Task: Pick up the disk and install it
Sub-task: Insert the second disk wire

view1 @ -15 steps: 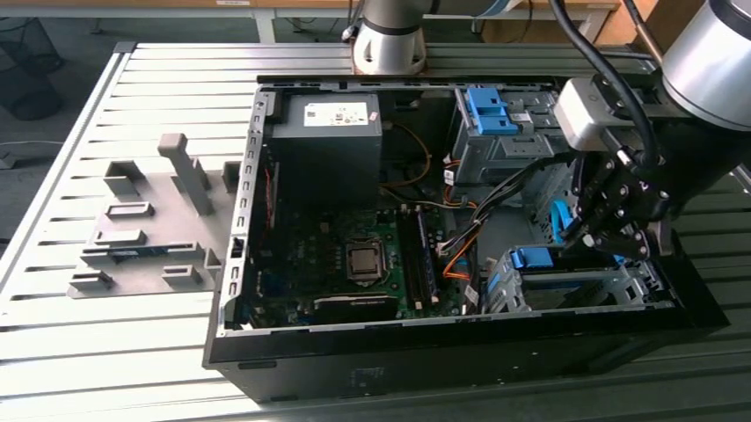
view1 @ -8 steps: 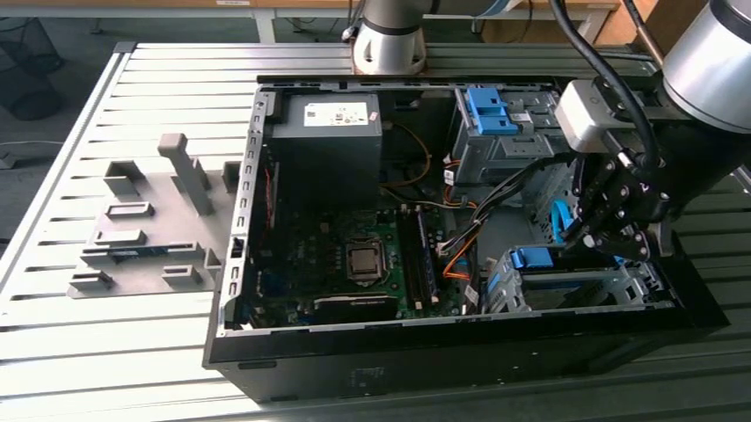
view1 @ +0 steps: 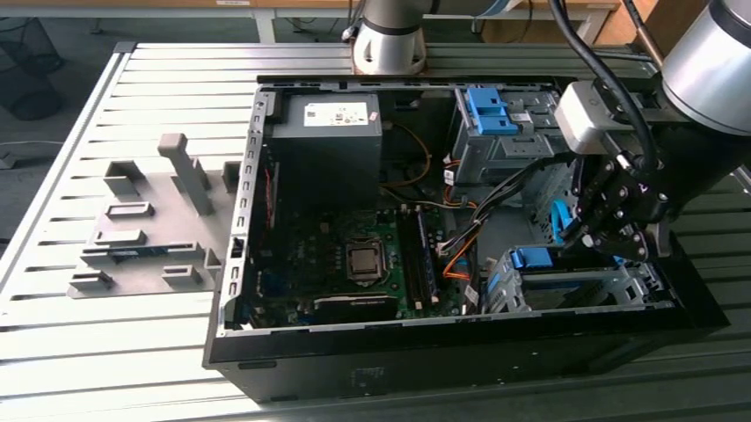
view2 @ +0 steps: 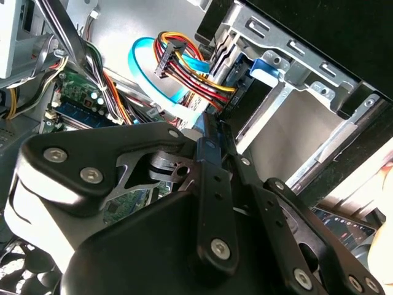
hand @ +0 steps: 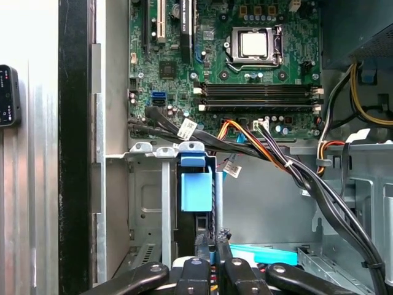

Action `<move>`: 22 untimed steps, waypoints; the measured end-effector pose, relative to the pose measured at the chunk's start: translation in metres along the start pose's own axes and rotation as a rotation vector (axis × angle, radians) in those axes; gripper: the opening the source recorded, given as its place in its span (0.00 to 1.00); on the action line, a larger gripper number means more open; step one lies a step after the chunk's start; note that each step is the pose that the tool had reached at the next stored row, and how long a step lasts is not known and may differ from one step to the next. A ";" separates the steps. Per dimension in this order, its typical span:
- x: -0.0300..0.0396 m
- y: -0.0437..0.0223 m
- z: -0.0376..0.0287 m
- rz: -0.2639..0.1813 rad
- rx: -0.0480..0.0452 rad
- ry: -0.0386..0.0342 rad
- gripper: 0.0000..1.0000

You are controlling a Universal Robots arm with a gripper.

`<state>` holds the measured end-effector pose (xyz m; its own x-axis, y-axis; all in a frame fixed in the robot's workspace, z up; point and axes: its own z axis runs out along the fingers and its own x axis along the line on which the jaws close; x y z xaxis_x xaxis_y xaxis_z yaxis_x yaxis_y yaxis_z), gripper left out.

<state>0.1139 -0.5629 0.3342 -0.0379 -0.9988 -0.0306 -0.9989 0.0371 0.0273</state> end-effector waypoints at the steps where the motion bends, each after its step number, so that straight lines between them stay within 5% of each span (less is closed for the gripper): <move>1: 0.0001 0.0000 0.0001 0.000 0.0000 -0.0001 0.16; 22: 0.0022 -0.0007 -0.0016 0.000 0.0000 0.0002 0.16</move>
<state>0.1145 -0.5652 0.3358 -0.0378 -0.9988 -0.0303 -0.9989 0.0370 0.0273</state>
